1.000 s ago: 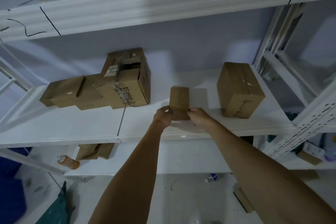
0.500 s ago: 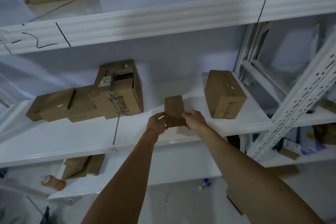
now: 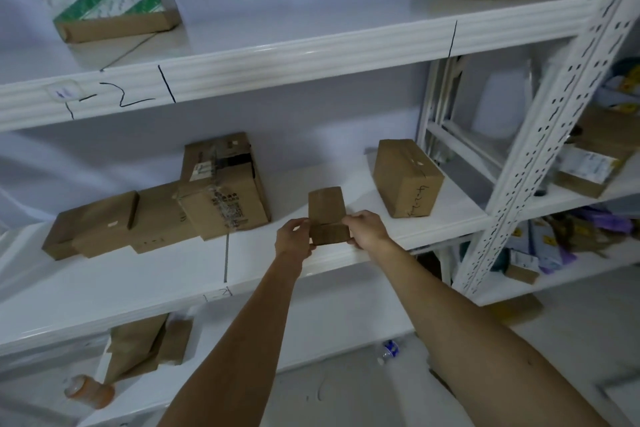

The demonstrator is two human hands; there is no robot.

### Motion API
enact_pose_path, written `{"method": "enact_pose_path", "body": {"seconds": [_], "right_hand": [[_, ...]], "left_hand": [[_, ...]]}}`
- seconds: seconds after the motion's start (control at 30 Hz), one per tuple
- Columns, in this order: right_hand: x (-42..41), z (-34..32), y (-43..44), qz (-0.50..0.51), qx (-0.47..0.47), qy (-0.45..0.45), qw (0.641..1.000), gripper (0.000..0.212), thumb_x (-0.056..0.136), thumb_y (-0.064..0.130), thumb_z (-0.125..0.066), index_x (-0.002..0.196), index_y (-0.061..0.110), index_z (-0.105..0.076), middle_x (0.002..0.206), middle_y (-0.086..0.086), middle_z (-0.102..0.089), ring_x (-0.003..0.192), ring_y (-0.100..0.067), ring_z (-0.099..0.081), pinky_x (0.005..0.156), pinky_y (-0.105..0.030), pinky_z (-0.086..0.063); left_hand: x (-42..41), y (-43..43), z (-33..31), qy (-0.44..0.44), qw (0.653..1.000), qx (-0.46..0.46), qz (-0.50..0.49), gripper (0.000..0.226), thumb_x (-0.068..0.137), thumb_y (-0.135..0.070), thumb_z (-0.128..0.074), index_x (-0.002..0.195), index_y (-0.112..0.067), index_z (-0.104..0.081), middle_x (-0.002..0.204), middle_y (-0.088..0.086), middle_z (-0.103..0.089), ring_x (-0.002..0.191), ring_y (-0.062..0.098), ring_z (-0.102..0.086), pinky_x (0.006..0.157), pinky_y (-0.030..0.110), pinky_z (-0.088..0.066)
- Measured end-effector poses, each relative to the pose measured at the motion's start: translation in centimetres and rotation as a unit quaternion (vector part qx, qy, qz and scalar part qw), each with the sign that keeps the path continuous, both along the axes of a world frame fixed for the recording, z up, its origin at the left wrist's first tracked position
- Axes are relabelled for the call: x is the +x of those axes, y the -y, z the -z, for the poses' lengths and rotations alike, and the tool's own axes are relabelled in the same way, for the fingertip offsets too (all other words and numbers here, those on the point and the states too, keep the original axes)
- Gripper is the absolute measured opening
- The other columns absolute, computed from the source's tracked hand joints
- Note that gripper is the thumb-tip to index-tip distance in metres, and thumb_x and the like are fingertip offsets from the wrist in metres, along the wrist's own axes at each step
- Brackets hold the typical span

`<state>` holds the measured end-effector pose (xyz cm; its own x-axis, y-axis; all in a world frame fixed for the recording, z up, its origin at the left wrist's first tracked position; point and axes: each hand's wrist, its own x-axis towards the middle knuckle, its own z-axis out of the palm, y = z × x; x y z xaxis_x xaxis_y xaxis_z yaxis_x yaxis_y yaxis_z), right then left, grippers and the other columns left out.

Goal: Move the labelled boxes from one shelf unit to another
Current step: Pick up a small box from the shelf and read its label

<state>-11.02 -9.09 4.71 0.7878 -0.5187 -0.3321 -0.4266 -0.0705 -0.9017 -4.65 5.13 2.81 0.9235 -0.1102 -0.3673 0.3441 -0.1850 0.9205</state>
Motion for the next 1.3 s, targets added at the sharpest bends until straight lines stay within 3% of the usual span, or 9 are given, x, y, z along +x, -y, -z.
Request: {"method": "enact_pose_path", "body": {"seconds": [0.13, 0.23, 0.33, 0.43, 0.53, 0.83, 1.0, 1.13, 1.3], "right_hand": [[-1.0, -0.8, -0.7, 0.01, 0.014, 0.006, 1.0, 0.018, 0.097, 0.028, -0.053, 0.087, 0.016, -0.061, 0.11, -0.016, -0.071, 0.1, -0.034, -0.074, 0.073, -0.034, -0.051], [-1.5, -1.5, -0.3, 0.008, 0.036, 0.032, 0.999, 0.021, 0.094, 0.028, -0.054, 0.093, 0.011, -0.067, 0.109, -0.02, -0.073, 0.088, -0.028, -0.072, 0.069, -0.032, -0.049], [-2.3, -2.4, 0.5, -0.01, 0.065, 0.062, 0.996, 0.019, 0.095, 0.025, -0.057, 0.097, 0.01, -0.068, 0.098, -0.011, -0.069, 0.088, -0.022, -0.067, 0.075, -0.03, -0.05], [-3.0, -3.4, 1.5, -0.026, 0.087, 0.089, 0.992, 0.027, 0.094, 0.025, -0.06, 0.116, 0.01, -0.068, 0.111, -0.007, -0.07, 0.105, -0.023, -0.071, 0.087, -0.032, -0.054], [-3.5, -4.2, 2.5, -0.035, 0.101, 0.116, 0.987, 0.026, 0.095, 0.024, -0.063, 0.119, 0.016, -0.065, 0.117, -0.007, -0.07, 0.108, -0.022, -0.07, 0.096, -0.037, -0.054], [-4.9, -4.3, 5.1, -0.085, 0.122, 0.134, 0.98, 0.052, 0.085, 0.022, -0.067, 0.135, 0.013, -0.059, 0.12, -0.01, -0.07, 0.112, -0.023, -0.067, 0.097, -0.038, -0.055], [-5.2, -4.2, 5.4, -0.118, 0.135, 0.147, 0.973, 0.031, 0.086, 0.016, -0.061, 0.116, 0.014, -0.07, 0.121, -0.01, -0.071, 0.117, -0.025, -0.065, 0.105, -0.042, -0.054], [-5.2, -4.3, 5.6, -0.125, 0.167, 0.157, 0.965, 0.039, 0.087, 0.01, -0.058, 0.125, 0.014, -0.065, 0.124, -0.01, -0.069, 0.118, -0.026, -0.064, 0.101, -0.037, -0.054], [-5.7, -5.0, 5.2, -0.133, 0.22, 0.182, 0.949, 0.029, 0.094, 0.011, -0.063, 0.122, 0.015, -0.064, 0.124, -0.011, -0.067, 0.118, -0.026, -0.063, 0.092, -0.035, -0.056]], "left_hand": [[-1.1, -0.5, -1.0, 0.022, 1.0, -0.007, 0.002, 0.025, 0.103, -0.029, -0.059, 0.121, -0.017, -0.071, 0.116, 0.014, -0.076, 0.083, 0.03, -0.072, 0.073, 0.034, -0.056], [-2.1, -0.5, -2.1, 0.034, 0.999, -0.038, -0.002, 0.029, 0.102, -0.033, -0.063, 0.124, -0.015, -0.068, 0.114, 0.013, -0.075, 0.086, 0.029, -0.071, 0.081, 0.038, -0.057], [-3.1, -0.5, -3.5, 0.043, 0.996, -0.083, -0.003, 0.028, 0.1, -0.035, -0.066, 0.12, -0.016, -0.065, 0.114, 0.013, -0.073, 0.091, 0.029, -0.071, 0.09, 0.042, -0.058], [-3.6, -0.2, -4.9, 0.058, 0.993, -0.099, 0.007, 0.037, 0.097, -0.039, -0.069, 0.125, -0.014, -0.063, 0.112, 0.01, -0.073, 0.091, 0.025, -0.072, 0.085, 0.038, -0.059], [-3.9, 0.3, -5.9, 0.058, 0.992, -0.107, 0.024, 0.046, 0.096, -0.041, -0.07, 0.131, -0.013, -0.059, 0.114, 0.009, -0.071, 0.097, 0.024, -0.073, 0.085, 0.037, -0.061], [-5.5, 1.8, -6.5, 0.094, 0.988, -0.108, 0.053, 0.058, 0.097, -0.029, -0.072, 0.146, -0.008, -0.049, 0.126, 0.014, -0.067, 0.111, 0.029, -0.07, 0.096, 0.039, -0.058], [-7.2, 1.8, -6.6, 0.116, 0.984, -0.119, 0.067, 0.058, 0.097, -0.026, -0.072, 0.148, -0.01, -0.048, 0.119, 0.009, -0.068, 0.117, 0.028, -0.068, 0.102, 0.039, -0.056], [-8.2, 1.6, -7.1, 0.126, 0.981, -0.127, 0.075, 0.056, 0.097, -0.024, -0.072, 0.147, -0.015, -0.05, 0.13, 0.015, -0.067, 0.12, 0.027, -0.067, 0.105, 0.039, -0.055], [-9.3, 1.6, -7.9, 0.13, 0.979, -0.126, 0.091, 0.053, 0.097, -0.026, -0.071, 0.146, -0.019, -0.052, 0.132, 0.012, -0.068, 0.124, 0.024, -0.065, 0.107, 0.038, -0.052]]}}
